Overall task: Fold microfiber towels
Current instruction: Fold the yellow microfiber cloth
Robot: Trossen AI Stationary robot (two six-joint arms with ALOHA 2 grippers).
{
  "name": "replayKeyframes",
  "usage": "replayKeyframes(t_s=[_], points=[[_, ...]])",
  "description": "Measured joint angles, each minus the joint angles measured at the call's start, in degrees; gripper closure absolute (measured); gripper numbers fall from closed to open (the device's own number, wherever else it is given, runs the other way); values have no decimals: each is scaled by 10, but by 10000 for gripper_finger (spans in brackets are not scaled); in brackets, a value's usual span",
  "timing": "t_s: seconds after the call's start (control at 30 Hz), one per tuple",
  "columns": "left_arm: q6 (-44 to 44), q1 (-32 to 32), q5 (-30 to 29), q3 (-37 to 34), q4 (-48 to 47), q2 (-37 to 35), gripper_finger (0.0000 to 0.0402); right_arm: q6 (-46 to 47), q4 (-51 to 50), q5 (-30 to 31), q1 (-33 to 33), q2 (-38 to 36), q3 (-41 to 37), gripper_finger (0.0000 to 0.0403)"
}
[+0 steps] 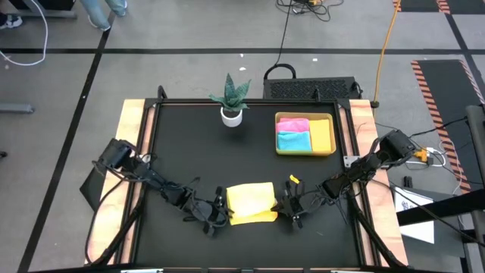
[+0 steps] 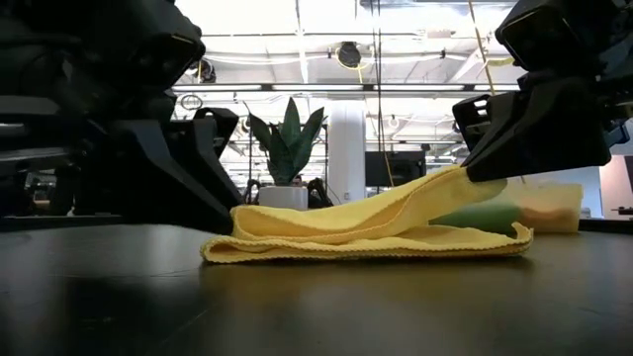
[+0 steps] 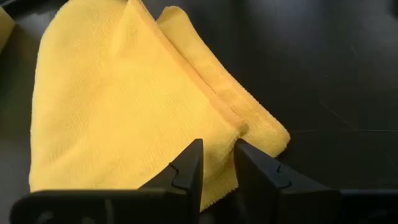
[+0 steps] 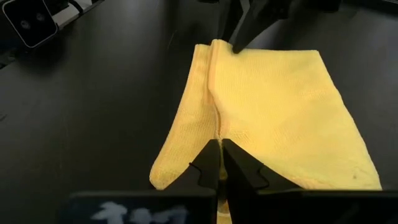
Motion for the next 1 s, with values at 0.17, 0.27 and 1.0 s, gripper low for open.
replayKeyframes(t_s=[0.17,0.27,1.0], points=[[0,-1,0,0,6,0,362,0,0,0,0,0,0,399],[0,-4,0,0,13,0,393,0,0,0,0,0,0,399],[17,-40,-14,0,-57,-109,396,4,17,-1,0,0,1,399]])
